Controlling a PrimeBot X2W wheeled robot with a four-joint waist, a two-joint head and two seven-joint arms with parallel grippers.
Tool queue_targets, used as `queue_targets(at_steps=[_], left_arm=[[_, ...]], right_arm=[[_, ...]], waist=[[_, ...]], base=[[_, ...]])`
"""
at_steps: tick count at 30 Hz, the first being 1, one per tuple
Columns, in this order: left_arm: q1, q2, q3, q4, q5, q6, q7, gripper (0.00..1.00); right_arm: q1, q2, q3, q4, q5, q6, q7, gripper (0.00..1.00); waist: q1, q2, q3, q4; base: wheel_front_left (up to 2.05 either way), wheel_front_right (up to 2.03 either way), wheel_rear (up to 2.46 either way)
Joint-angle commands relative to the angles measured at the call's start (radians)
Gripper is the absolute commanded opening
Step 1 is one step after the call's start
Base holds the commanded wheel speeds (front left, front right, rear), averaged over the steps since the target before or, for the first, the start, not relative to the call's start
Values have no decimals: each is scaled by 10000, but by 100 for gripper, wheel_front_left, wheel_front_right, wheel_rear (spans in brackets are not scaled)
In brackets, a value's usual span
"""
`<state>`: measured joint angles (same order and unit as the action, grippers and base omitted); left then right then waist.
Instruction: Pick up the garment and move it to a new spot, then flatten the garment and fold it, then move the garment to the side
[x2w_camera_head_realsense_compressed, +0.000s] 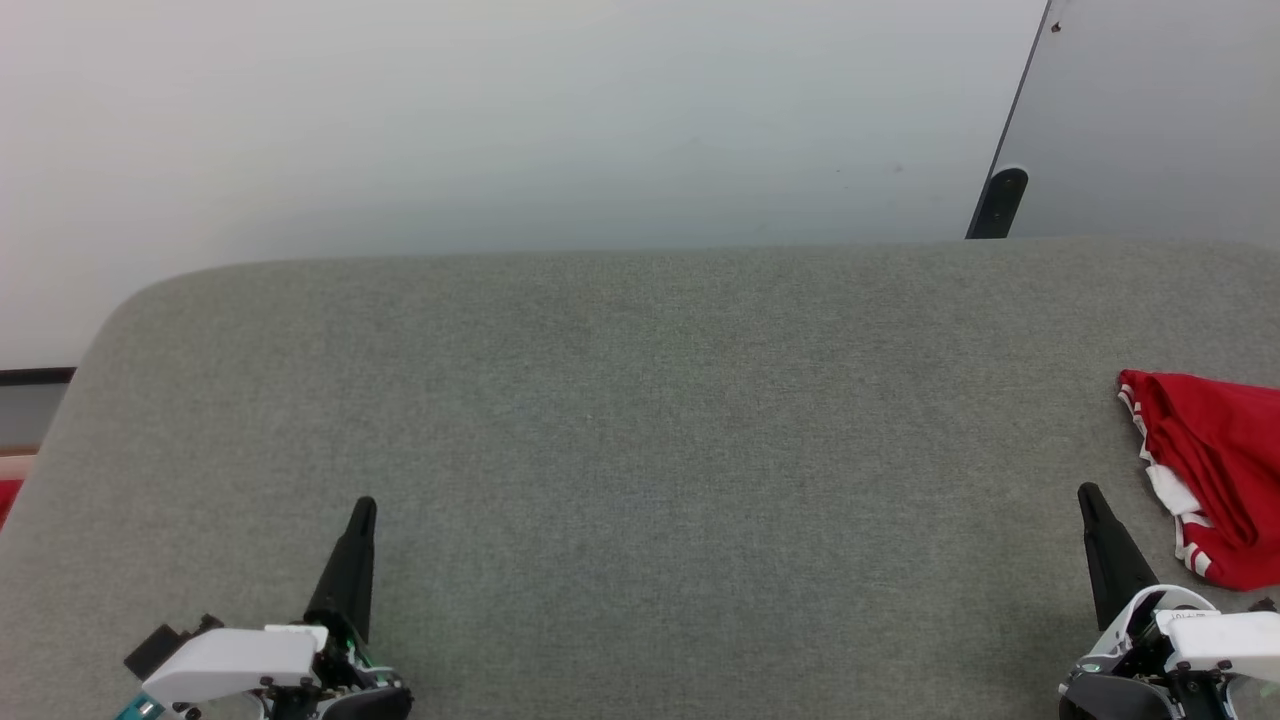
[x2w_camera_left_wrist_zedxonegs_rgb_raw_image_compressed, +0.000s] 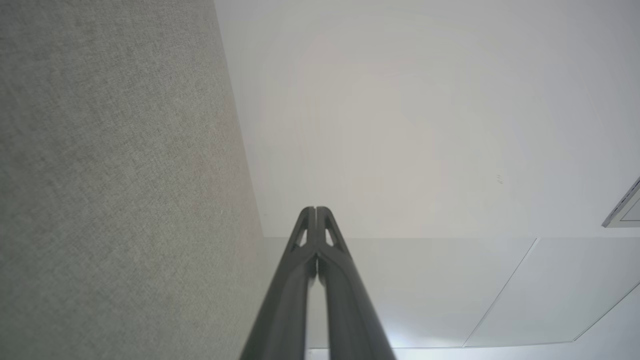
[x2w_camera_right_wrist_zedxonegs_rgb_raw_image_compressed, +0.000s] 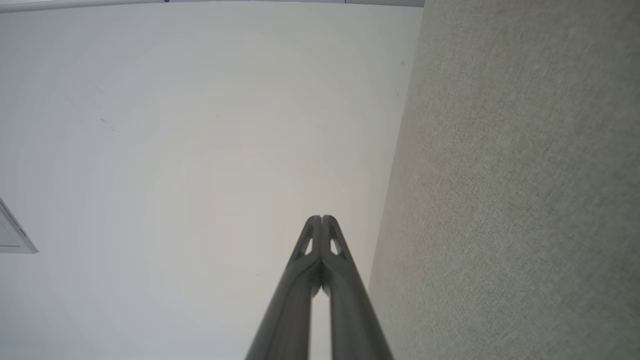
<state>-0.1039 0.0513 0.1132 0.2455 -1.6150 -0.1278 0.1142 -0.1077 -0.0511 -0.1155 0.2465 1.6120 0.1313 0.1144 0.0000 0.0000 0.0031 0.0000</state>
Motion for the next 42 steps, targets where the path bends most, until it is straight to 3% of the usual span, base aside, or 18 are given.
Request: queue_targets(at_steps=[1,42], left_arm=[[-109,-14,33,12,37,-57,25,0],[-110,-17,39,12,46,-58,31,0]], right_arm=[[-43,32,35,2,21,-10,1,0],[-43,32,37,2,21,-10,0,0]], waist=[[0,0,0,0],[0,0,0,0]], base=[[0,0,0],[0,0,0]])
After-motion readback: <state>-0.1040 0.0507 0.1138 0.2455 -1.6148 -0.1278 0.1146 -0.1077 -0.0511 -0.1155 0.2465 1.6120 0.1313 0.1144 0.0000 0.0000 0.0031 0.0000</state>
